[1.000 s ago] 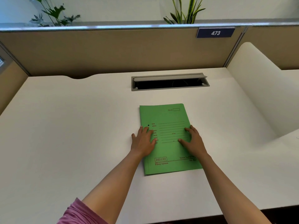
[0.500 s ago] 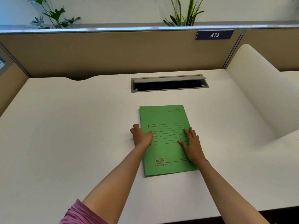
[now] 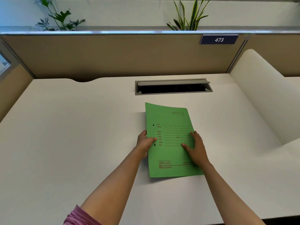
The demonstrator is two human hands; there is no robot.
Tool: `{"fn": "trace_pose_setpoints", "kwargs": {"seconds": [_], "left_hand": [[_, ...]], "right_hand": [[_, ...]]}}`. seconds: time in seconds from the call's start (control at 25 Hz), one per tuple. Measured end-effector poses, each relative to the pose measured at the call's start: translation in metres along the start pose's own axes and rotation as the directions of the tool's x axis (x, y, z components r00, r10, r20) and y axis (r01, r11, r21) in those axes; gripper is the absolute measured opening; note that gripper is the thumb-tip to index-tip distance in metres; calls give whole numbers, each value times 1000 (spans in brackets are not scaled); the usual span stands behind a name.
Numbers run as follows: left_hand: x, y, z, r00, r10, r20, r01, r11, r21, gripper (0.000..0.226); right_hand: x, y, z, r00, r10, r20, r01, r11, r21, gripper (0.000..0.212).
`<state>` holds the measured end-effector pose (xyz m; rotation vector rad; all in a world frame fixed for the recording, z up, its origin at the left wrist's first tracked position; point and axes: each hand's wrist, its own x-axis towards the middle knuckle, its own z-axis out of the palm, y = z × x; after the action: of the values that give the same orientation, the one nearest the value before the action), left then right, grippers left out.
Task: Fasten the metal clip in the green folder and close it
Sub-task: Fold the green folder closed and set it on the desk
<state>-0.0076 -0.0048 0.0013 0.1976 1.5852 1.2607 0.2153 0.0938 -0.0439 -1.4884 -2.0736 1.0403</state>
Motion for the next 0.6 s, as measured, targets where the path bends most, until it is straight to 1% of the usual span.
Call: {"fn": "trace_pose_setpoints", "kwargs": {"seconds": [0.12,0.2,0.24,0.32,0.36,0.44,0.52,0.6], "left_hand": [[3,12,-10,1000,-8,21,9,1000,-13,41],[6,26,-19,999,0,41,0,1000,-3,44],[7,32,-24,999,6,52,-6,1000,4,45],[10,44,-34,997,18,70,-18,1000,7,46],[11,49,-40,997,22,68,-23,1000,1,45],[14,55,-54,999,30,44,-29,999,-22,45],[17,59,-72,999,36,5,-36,998,-58,43],[21,62,-91,998,42,-42,-45,995,-87,41]], "right_hand": [[4,-5,-8,995,71,-72,-60,987,148,94],[9,-12,-11,990,118,-83,-93,962,257,98],[12,-17,-11,988,141,-62,-115,945,305,98],[16,-28,-8,984,176,25,-173,912,373,95],[17,-34,-5,981,181,75,-196,895,401,88],[21,-44,7,972,171,164,-228,861,455,63],[24,-57,23,966,152,210,-243,816,525,39],[28,-72,39,969,136,204,-230,794,563,31]]}}
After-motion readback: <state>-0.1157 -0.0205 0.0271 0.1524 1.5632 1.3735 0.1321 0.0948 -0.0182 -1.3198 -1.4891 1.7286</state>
